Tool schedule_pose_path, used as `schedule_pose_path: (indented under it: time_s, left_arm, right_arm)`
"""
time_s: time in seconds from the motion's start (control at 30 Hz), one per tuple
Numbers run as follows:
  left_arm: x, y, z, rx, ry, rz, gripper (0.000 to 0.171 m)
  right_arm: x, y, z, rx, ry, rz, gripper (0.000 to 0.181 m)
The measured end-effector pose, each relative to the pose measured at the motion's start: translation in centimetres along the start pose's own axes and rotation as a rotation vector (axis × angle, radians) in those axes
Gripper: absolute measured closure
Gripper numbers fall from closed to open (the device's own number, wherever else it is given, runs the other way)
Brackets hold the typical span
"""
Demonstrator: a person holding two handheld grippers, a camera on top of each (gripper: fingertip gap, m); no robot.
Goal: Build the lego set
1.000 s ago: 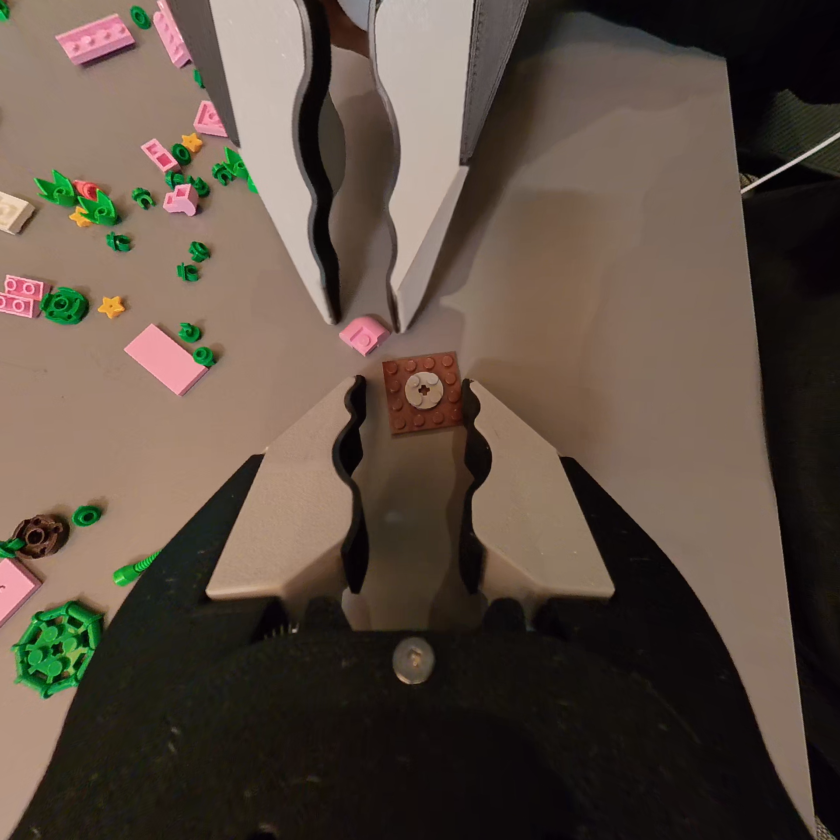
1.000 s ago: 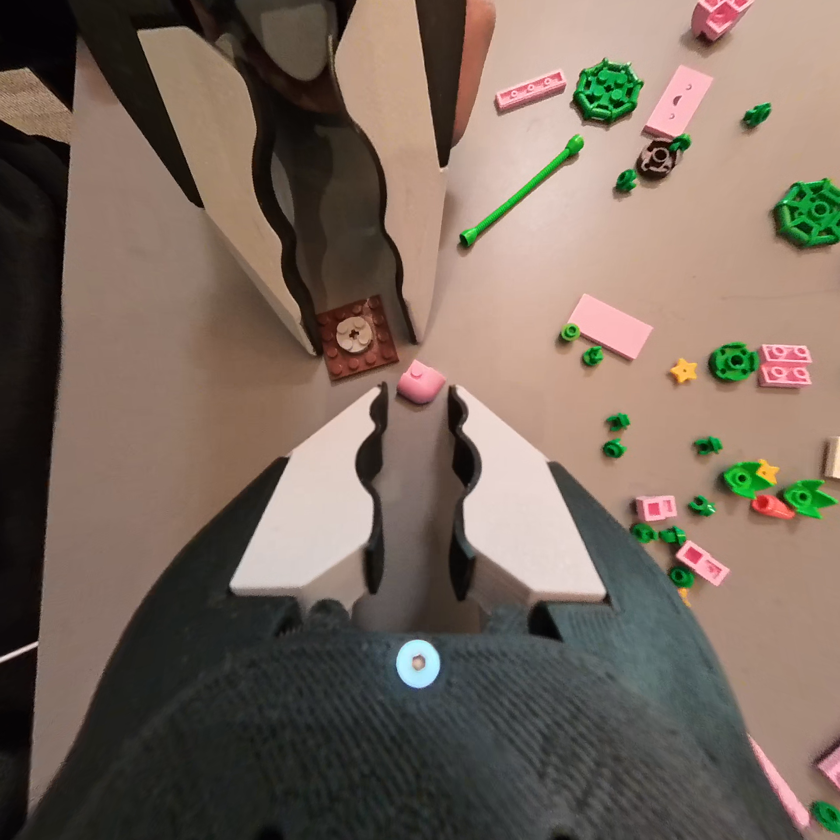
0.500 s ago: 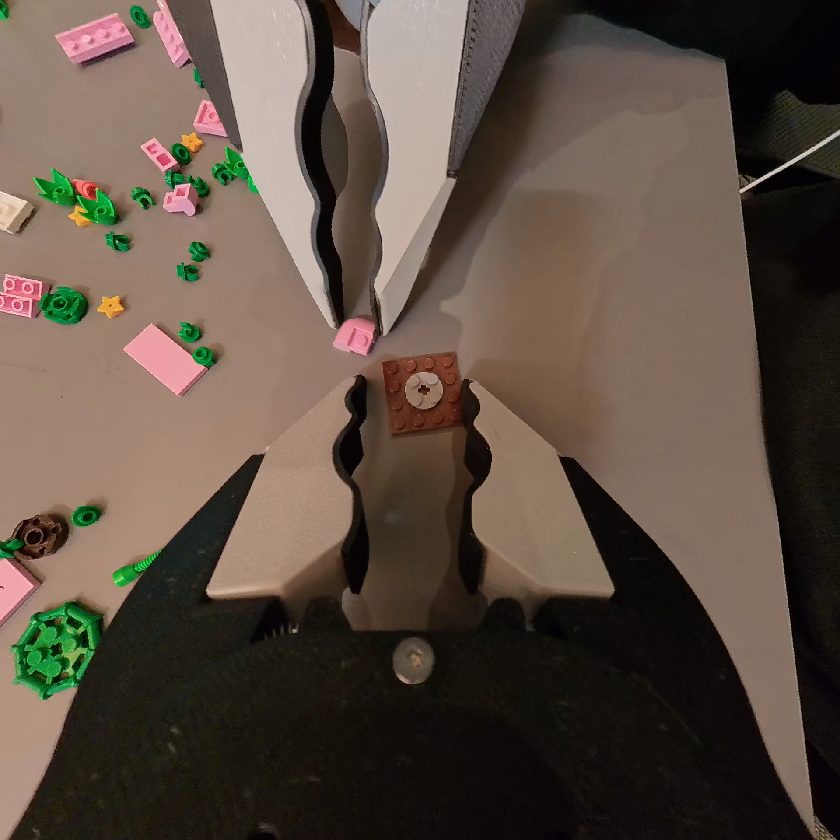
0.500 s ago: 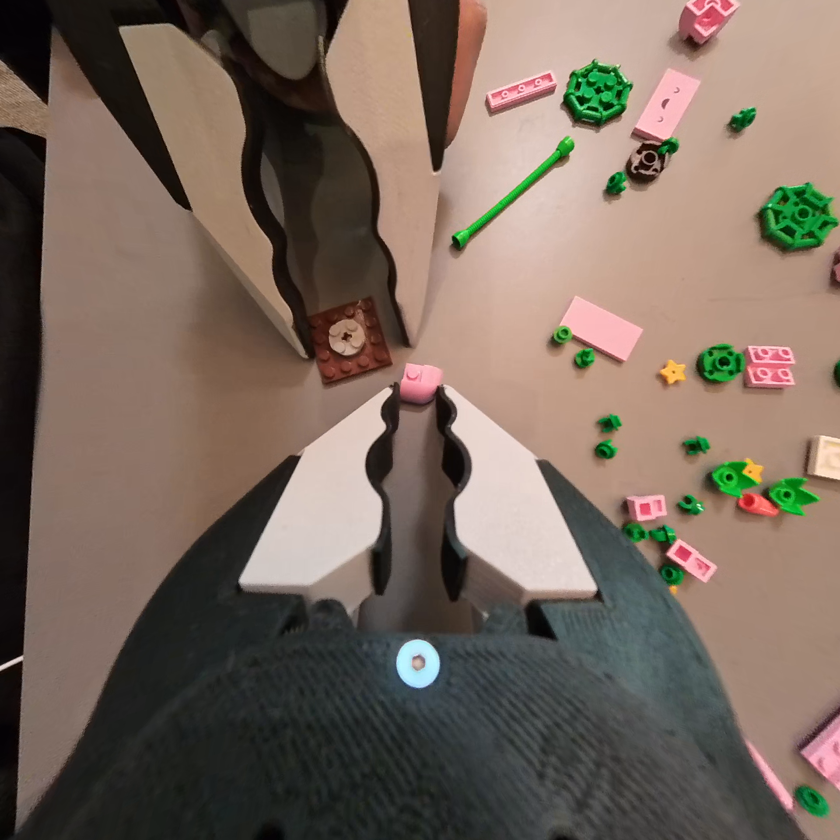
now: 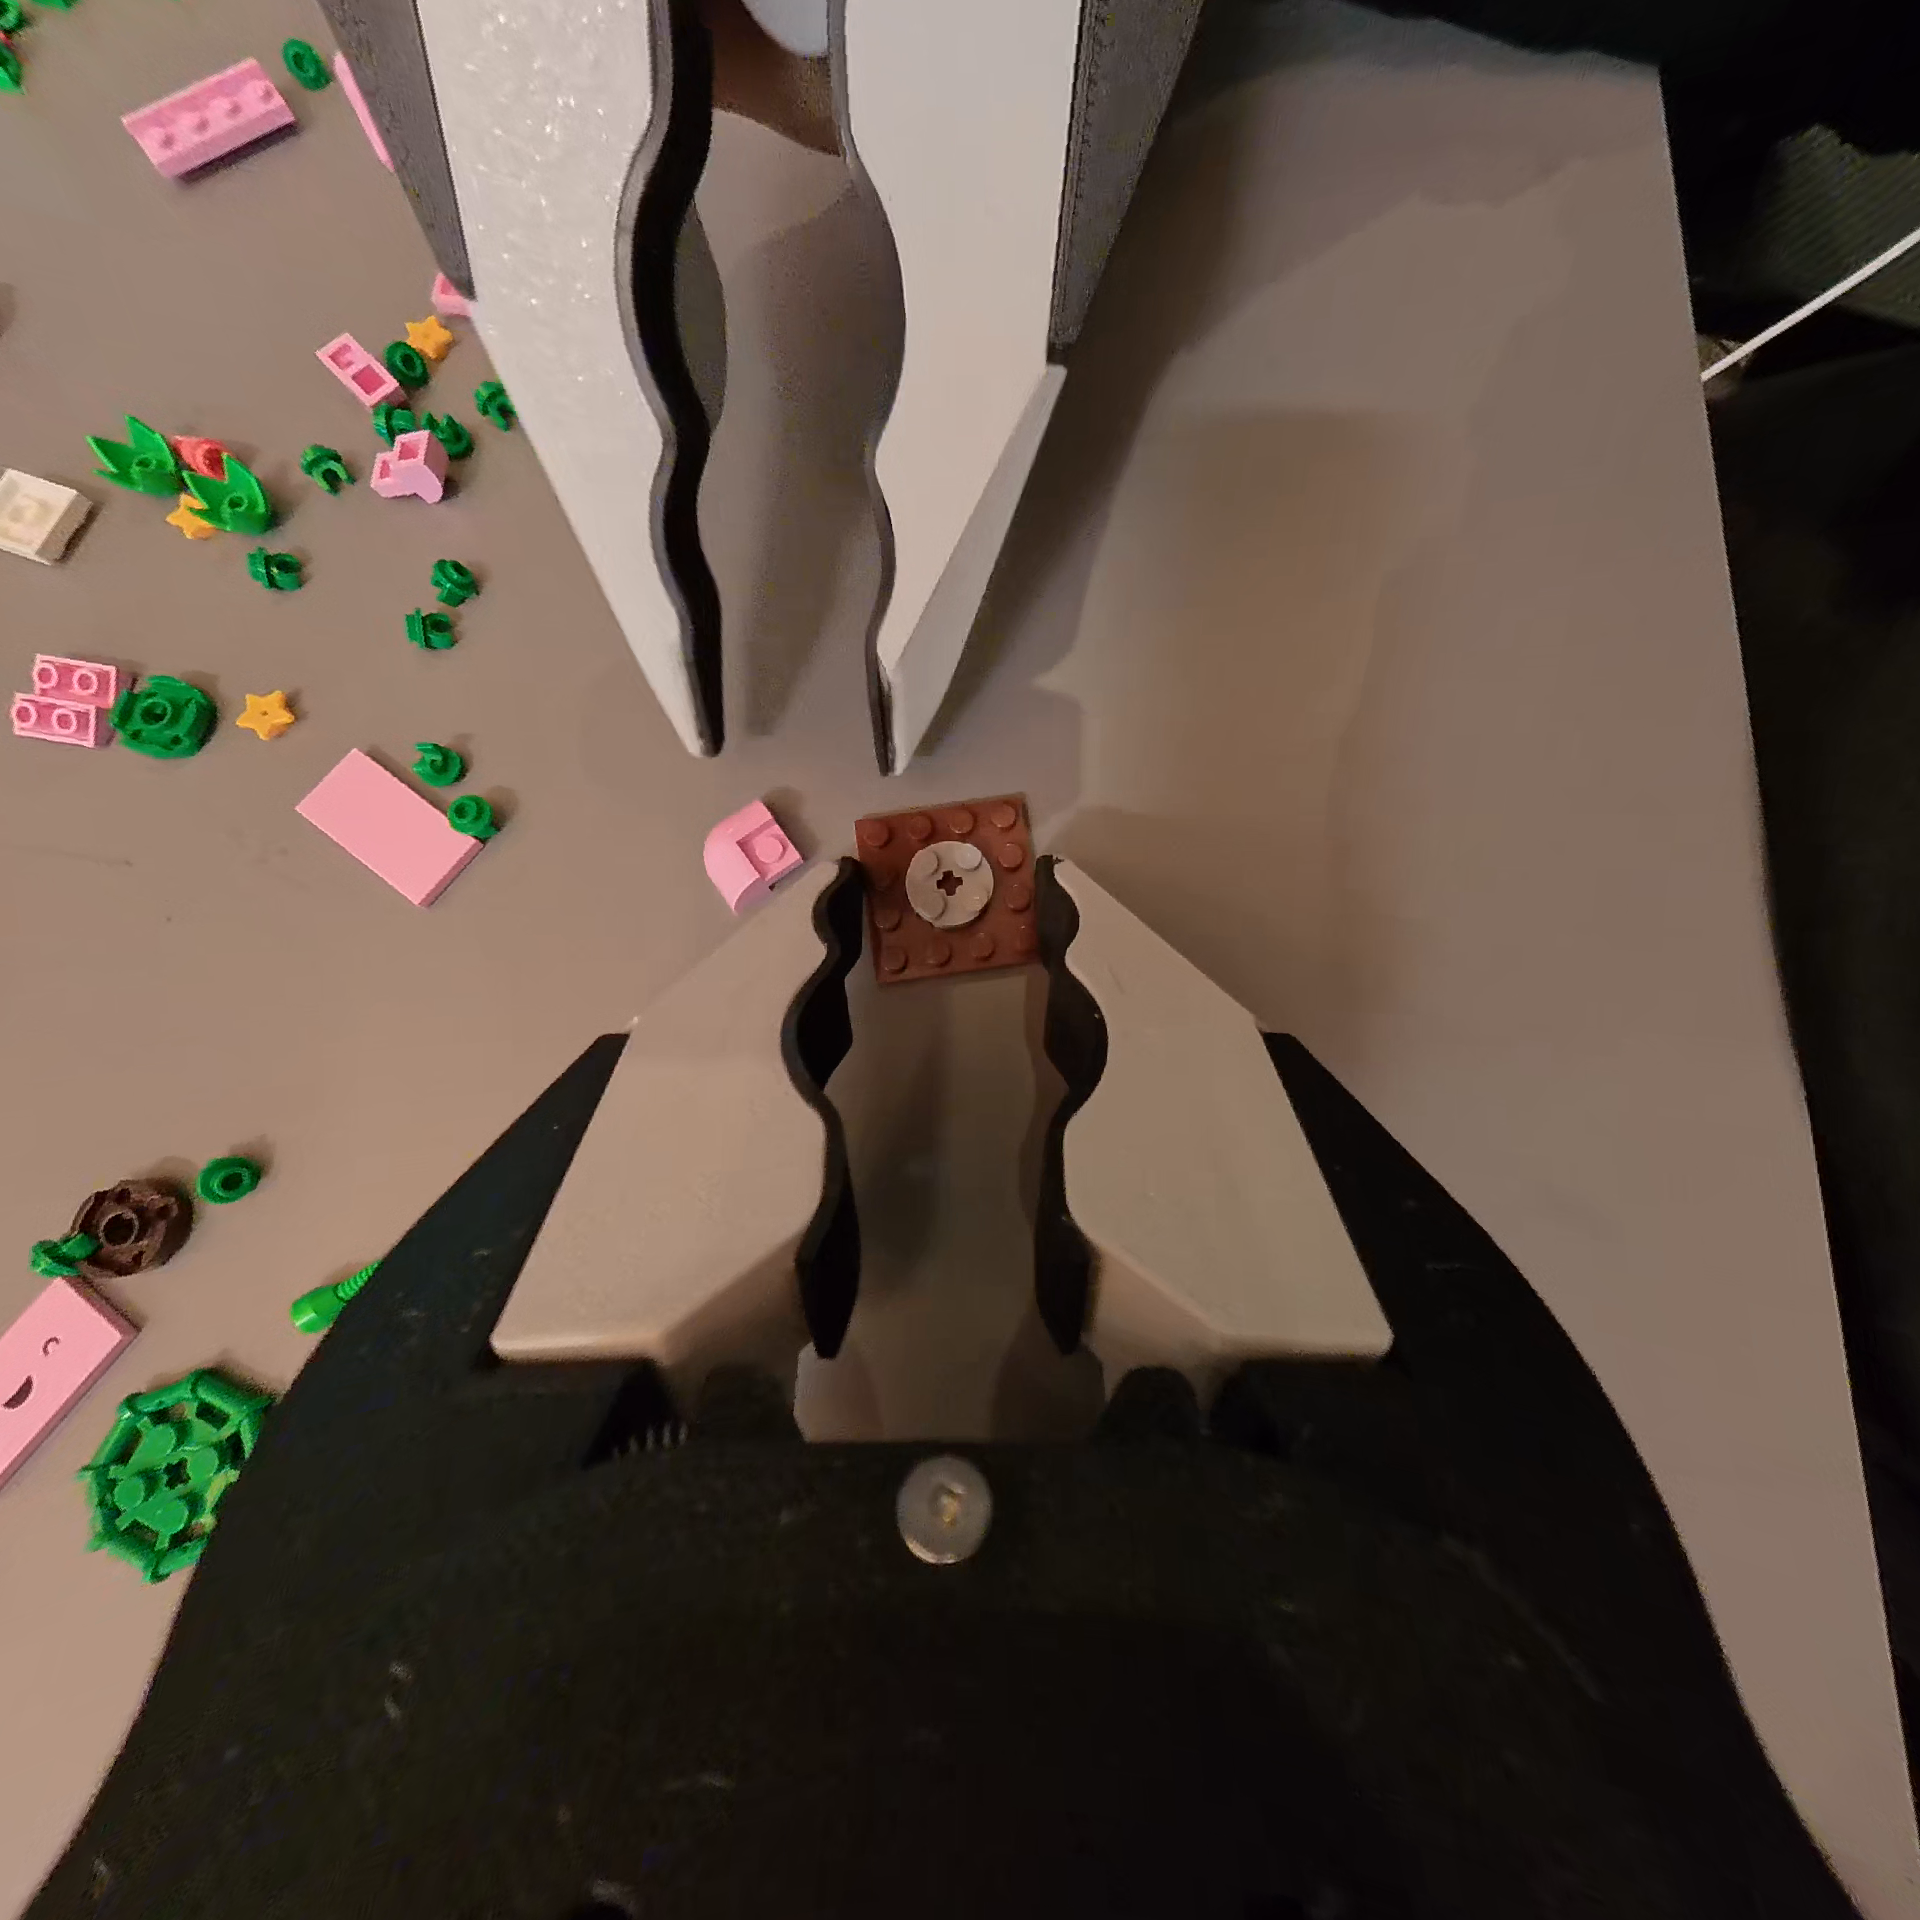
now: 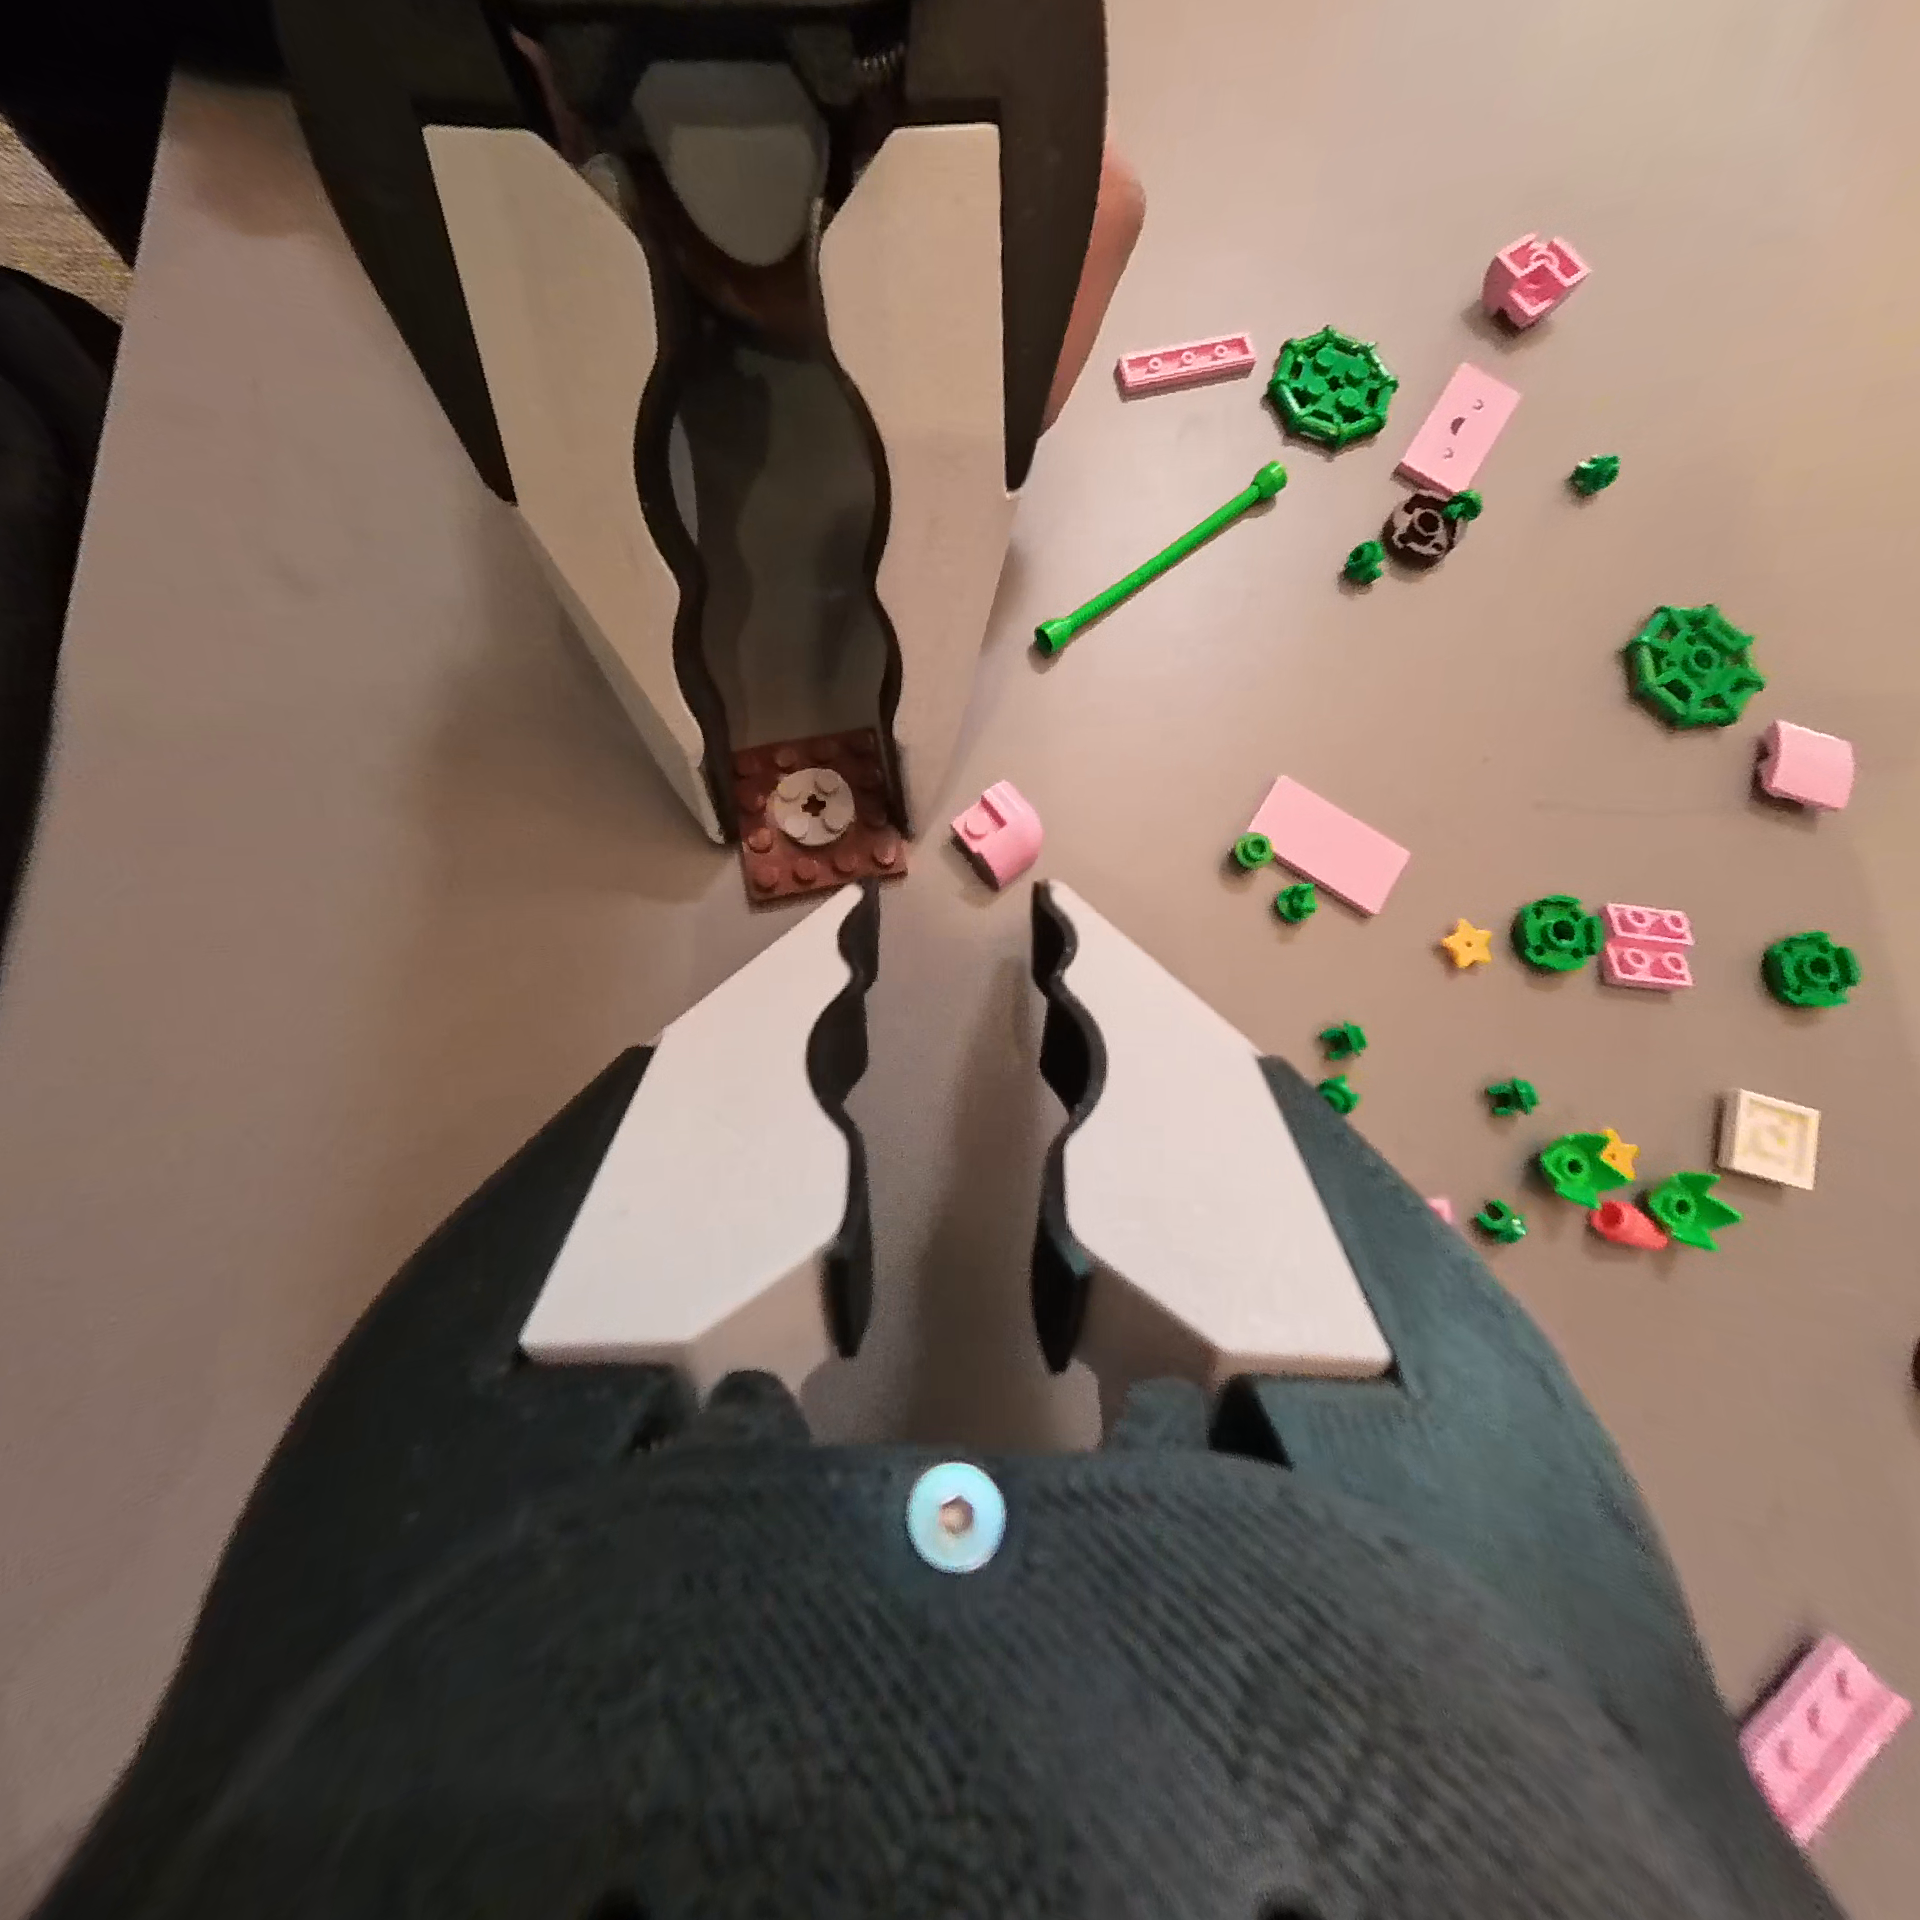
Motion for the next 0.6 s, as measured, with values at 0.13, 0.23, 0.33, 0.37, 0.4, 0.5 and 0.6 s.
schedule_pose_path:
  time_s: [0.13,0.23,0.33,0.37,0.4,0.5,0.6]
  left_arm:
    - [-0.1,-0.1,0.1,0.003,-0.011,0.013,0.140]
    - [-0.2,-0.1,0.2,0.003,-0.016,0.016,0.140]
    - [-0.4,-0.4,0.4,0.002,-0.022,0.013,0.140]
    - [-0.5,-0.5,0.6,0.001,-0.018,0.008,0.140]
    - [-0.7,-0.6,0.7,0.001,-0.013,0.005,0.140]
    - [-0.9,-0.8,0.9,0.002,-0.012,0.015,0.140]
    - [-1.0,-0.9,1.0,0.002,-0.005,0.015,0.140]
  right_arm:
    - [0.1,0.3,-0.7,0.016,-0.051,0.012,0.143]
    - [-0.1,0.6,-1.3,0.038,-0.065,0.031,0.139]
    - [-0.2,0.7,-1.6,0.053,-0.065,0.036,0.143]
    - [-0.1,0.7,-1.6,0.054,-0.063,0.029,0.144]
    - [0.0,0.6,-1.6,0.053,-0.061,0.022,0.145]
    - [0.0,0.4,-1.3,0.045,-0.028,0.009,0.150]
    - [0.1,-0.2,-1.0,-0.004,-0.004,-0.005,0.148]
Point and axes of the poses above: each gripper's, where its closed fingertips meet, z back along the fingers, y out of its top, x = y × z across the jaws, the point moved 9 cm from there along z, back along the fingers, and after that the axes turned 3 degrees about -y, right-handed, at the moved point
